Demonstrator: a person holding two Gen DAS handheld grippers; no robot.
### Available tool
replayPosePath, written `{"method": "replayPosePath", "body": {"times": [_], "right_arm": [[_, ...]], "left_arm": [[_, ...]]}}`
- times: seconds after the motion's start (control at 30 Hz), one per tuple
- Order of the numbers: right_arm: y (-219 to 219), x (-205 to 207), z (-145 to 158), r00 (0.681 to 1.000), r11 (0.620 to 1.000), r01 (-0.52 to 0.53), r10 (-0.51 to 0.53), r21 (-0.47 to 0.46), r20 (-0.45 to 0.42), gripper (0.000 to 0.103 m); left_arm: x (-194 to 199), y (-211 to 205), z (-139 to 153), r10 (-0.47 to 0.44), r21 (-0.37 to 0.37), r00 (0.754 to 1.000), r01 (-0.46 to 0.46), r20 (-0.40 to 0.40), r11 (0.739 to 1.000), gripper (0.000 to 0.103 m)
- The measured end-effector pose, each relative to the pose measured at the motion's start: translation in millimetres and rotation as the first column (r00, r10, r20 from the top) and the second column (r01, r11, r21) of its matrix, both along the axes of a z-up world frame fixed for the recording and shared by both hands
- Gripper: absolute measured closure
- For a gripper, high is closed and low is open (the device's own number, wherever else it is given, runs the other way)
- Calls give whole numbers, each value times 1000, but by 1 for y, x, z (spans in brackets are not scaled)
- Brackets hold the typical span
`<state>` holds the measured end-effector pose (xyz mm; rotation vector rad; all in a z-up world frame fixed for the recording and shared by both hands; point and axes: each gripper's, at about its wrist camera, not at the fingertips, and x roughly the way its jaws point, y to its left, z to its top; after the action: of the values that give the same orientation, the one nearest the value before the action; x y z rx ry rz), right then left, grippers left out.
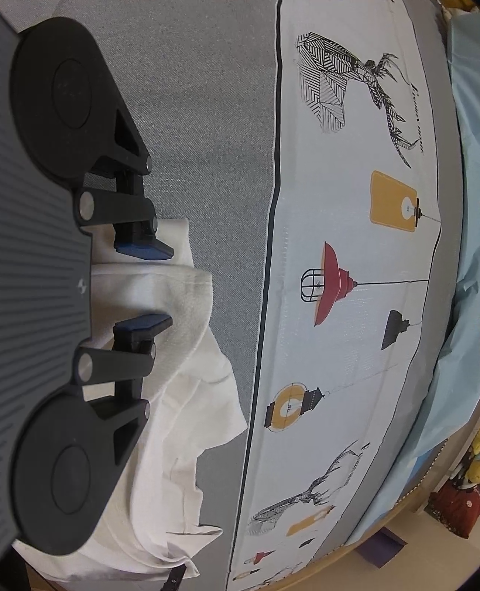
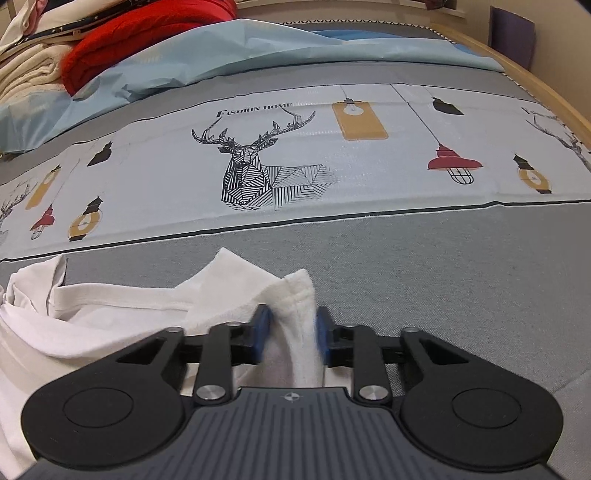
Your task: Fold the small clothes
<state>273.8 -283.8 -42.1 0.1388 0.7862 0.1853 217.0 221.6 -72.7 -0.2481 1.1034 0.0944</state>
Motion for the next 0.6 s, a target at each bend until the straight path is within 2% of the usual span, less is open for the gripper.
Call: {"method": "replayPosePath", "body": {"times": [0.07, 0.13, 0.17, 0.27, 0.37, 0.5, 0.53, 0.6], "right_arm": [[1, -1, 0, 1000, 1000, 3, -3, 3, -2, 98], [1, -3, 4, 1000, 1000, 18, -18, -1, 21, 99], [-2, -5, 11, 997, 999, 45, -45, 9, 60, 99], [-20, -11, 29, 976, 984, 133, -151, 119, 155, 99], [-26, -6, 28, 962, 971, 203, -222, 129, 157, 99], [-23, 4, 20, 969, 971, 201, -217, 131, 121, 99], [-21, 7, 18, 971, 972, 198, -212, 129, 107, 99], [-19, 13, 13, 972, 970, 221, -228, 107, 63, 91]], "left_arm": [[0, -4, 3, -32, 33, 999, 32, 7, 999, 99], [-3, -3, 14, -36, 73, 998, 32, 54, 997, 98], [-5, -1, 22, -25, 71, 996, 19, 89, 997, 99], [-10, 5, 39, 9, 67, 979, -23, 205, 997, 99], [-3, 0, 34, 12, 104, 981, -33, 195, 994, 99], [0, -8, 29, -7, 137, 982, -20, 191, 990, 98], [1, -7, 29, 6, 129, 983, -30, 184, 991, 93], [0, -1, 27, 42, 118, 986, -62, 163, 991, 89]]}}
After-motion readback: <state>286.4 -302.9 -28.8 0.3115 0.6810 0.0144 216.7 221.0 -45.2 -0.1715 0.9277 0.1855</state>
